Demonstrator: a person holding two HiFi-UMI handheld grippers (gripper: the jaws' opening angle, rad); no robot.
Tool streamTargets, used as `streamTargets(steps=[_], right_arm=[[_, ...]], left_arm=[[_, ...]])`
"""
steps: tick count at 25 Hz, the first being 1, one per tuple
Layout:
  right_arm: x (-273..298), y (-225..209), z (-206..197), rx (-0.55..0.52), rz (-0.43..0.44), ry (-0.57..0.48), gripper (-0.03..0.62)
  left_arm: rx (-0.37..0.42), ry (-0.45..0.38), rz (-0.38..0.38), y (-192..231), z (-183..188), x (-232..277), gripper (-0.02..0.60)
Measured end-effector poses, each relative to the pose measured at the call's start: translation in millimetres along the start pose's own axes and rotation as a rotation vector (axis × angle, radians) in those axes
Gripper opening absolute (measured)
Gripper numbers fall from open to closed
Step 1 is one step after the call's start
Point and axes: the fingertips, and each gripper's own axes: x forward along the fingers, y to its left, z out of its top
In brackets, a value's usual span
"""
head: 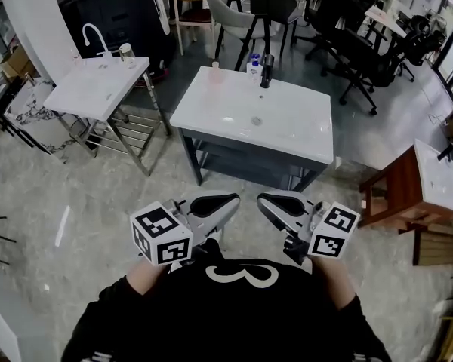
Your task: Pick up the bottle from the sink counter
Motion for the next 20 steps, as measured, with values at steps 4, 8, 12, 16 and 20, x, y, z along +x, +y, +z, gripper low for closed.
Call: streamTargets(steps=[4, 8, 12, 16, 20], right_arm=[[22, -27, 5, 0.024, -0.007, 0.003, 0.014], [46, -54, 11, 0.045, -0.006, 0.001, 0.015], [72, -79, 21, 0.054, -0.010, -0.001, 0.014], [98, -107, 34, 0.067, -0.022, -0.005, 0.014], [124, -135, 43, 0.077, -0.038, 0.004, 0.014]], left_arm=[[-0.014, 0.005, 0.016, 36, 10, 3, 0.015], [-0.027, 0.017, 0.028, 74, 17, 5, 0.015], [-0.030, 0.020, 0.033, 112, 31, 7, 0.015], [-0.041, 0.029, 0.027, 148, 45, 13, 0.015], [-0.042, 0.048, 0.009, 184, 53, 21, 0.015]])
